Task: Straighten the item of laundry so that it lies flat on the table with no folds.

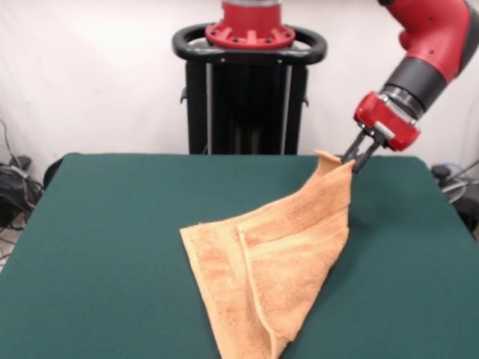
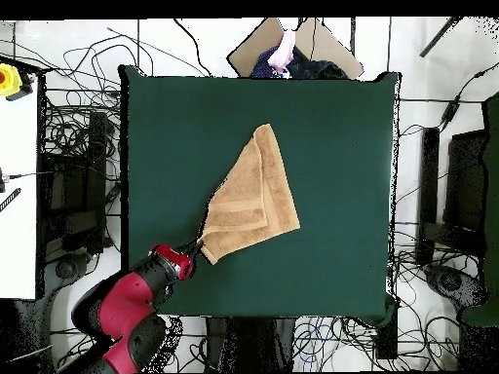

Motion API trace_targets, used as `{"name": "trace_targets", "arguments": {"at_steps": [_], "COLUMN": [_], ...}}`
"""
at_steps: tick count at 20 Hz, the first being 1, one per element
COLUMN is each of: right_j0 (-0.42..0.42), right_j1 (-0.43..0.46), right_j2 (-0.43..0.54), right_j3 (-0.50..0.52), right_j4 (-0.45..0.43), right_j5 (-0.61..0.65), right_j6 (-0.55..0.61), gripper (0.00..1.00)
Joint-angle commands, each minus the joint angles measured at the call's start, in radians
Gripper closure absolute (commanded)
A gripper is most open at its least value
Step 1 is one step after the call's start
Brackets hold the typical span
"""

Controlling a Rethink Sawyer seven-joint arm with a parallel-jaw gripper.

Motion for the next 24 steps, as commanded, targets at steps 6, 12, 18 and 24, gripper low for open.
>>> {"name": "trace_targets", "arguments": {"at_steps": [6,12,18,24], "right_j0": [-0.008,-0.055,-0.075,-0.597], "right_j1": [0.028,-0.014,-0.057,-0.507], "right_j2": [0.129,0.158,0.129,0.416], "right_j3": [0.014,0.022,0.027,0.155], "right_j4": [0.119,0.073,0.066,-0.241], "right_j5": [0.064,0.022,0.077,-0.146], "right_j6": [0.368,0.349,0.337,0.186], "gripper": [1.00,0.00,0.00,0.00]}}
